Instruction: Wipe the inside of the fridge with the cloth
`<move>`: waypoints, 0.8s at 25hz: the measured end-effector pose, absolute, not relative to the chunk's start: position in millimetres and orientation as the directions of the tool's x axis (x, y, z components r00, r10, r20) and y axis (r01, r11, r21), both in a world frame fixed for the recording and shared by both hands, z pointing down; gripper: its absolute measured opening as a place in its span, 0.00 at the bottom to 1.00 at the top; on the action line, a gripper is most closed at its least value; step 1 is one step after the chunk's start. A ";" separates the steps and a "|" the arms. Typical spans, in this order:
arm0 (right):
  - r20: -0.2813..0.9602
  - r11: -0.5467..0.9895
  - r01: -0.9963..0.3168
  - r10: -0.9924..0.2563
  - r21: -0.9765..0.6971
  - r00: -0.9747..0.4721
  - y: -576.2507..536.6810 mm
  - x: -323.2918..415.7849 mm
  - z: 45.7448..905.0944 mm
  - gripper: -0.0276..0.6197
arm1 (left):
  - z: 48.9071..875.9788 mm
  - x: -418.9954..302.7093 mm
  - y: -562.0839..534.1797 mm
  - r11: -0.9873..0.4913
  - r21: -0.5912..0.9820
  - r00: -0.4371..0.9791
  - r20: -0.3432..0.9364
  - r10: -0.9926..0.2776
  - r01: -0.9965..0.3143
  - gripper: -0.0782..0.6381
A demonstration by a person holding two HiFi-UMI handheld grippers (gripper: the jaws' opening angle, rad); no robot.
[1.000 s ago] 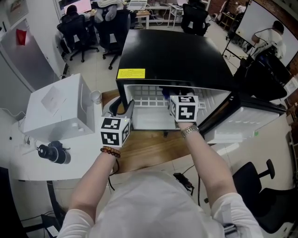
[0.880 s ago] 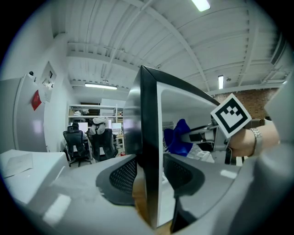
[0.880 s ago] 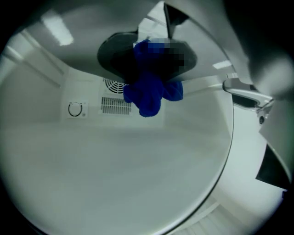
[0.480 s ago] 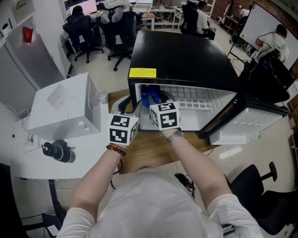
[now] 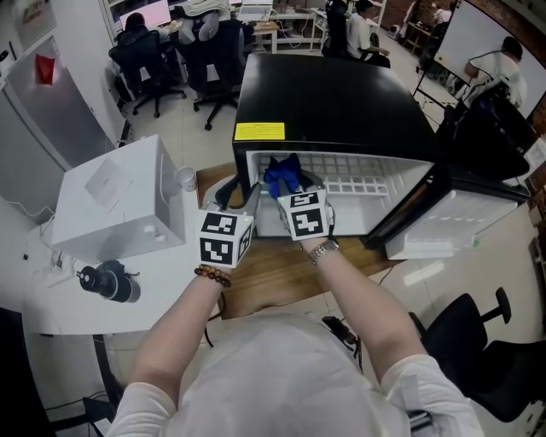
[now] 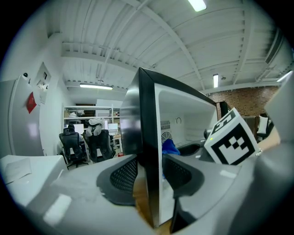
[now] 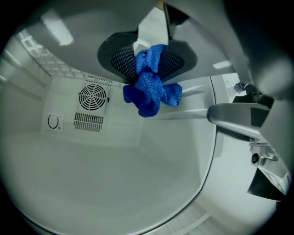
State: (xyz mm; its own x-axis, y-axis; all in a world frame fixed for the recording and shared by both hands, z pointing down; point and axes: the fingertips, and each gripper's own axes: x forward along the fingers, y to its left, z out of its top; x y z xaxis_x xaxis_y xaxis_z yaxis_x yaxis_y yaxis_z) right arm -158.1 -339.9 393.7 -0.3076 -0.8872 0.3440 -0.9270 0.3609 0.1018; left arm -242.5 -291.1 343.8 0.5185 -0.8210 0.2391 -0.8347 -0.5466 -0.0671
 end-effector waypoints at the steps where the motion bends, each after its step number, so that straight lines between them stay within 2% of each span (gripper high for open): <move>1: 0.343 0.351 -0.931 -0.891 0.103 -0.298 -339.7 -152.9 393.8 0.23 | 343.9 -242.6 -290.8 -0.548 -0.067 0.520 0.239 -0.820 -0.834 0.34; 20: 0.349 0.133 -0.985 -0.933 0.111 -0.087 -326.7 -48.8 399.6 0.23 | 342.6 -244.0 -288.5 -0.573 -0.042 0.552 0.220 -0.804 -0.819 0.34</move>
State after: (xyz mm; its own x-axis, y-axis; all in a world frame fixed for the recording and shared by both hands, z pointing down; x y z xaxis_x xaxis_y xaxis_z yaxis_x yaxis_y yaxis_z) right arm -48.8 -326.7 399.6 -0.0869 -0.9329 0.3494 -0.9848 0.1334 0.1115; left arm -244.0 -288.5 342.6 0.5517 -0.8044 0.2202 -0.8185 -0.5729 -0.0421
